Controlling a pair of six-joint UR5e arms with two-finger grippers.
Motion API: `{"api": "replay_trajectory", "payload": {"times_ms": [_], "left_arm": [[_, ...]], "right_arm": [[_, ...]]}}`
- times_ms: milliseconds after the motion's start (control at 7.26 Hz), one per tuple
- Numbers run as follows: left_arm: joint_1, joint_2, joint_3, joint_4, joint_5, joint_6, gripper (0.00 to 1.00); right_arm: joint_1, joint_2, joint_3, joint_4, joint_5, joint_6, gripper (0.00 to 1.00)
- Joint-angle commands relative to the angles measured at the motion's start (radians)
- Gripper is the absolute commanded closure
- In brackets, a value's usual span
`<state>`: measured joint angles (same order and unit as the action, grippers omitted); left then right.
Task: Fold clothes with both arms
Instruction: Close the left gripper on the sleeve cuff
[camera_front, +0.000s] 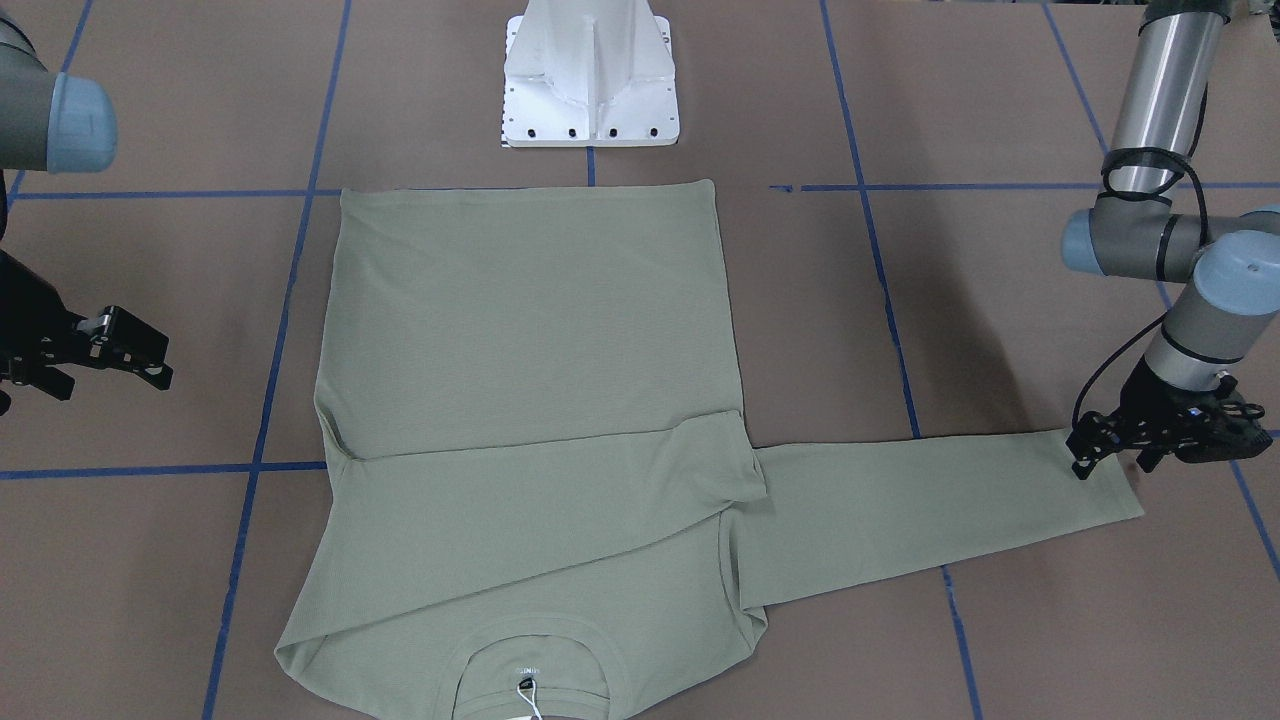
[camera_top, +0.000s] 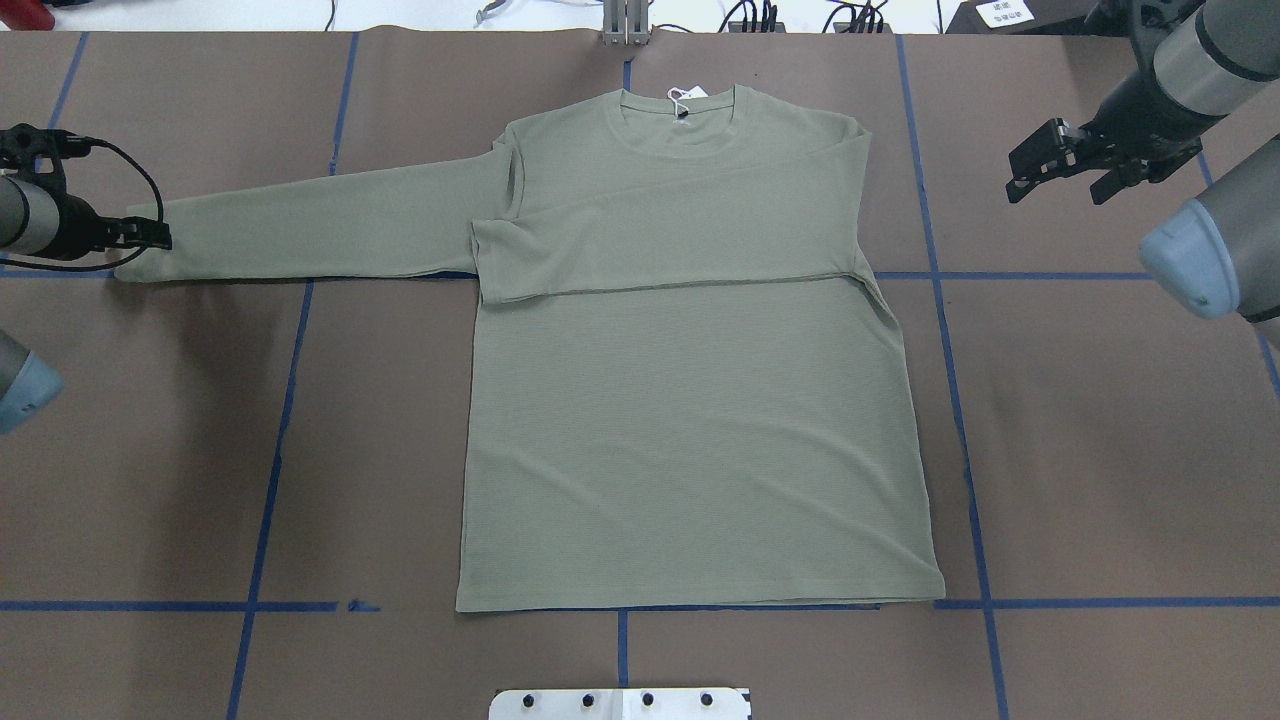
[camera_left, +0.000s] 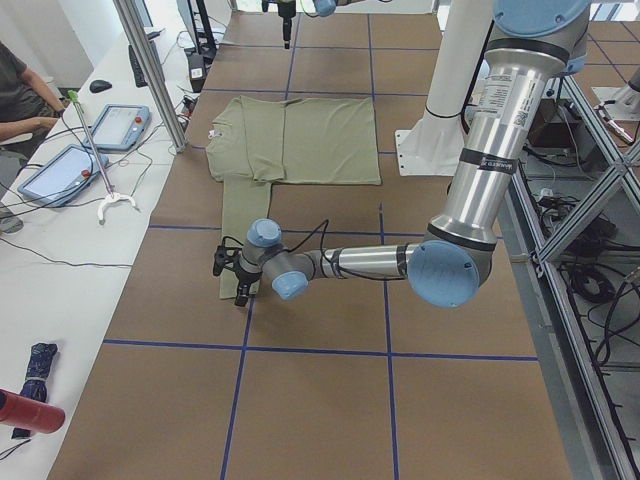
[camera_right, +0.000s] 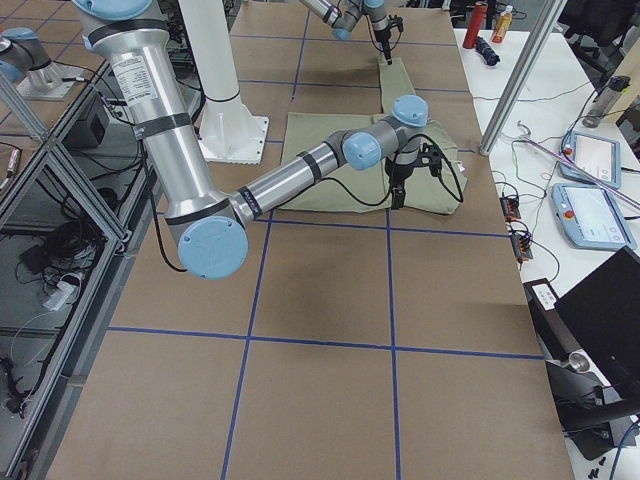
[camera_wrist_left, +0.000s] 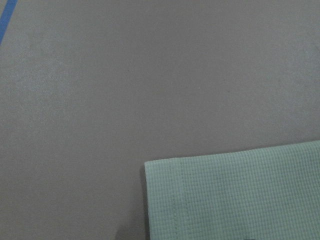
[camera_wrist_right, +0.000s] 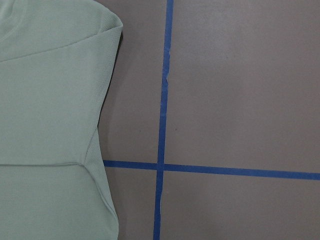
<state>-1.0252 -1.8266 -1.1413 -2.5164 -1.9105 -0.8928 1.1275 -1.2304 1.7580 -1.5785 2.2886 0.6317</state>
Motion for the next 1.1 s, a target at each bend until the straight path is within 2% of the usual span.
{"api": "replay_trajectory", "payload": {"times_ms": [0, 964], "left_arm": [[-0.004, 0.001, -0.02, 0.008, -0.039, 0.0, 0.1], [-0.007, 0.012, -0.009, 0.01, -0.038, -0.009, 0.1]], "right_arm": [[0.0, -0.003, 0.0, 0.0, -0.001, 0.0, 0.0], [0.0, -0.001, 0.0, 0.0, -0.001, 0.0, 0.0]]}}
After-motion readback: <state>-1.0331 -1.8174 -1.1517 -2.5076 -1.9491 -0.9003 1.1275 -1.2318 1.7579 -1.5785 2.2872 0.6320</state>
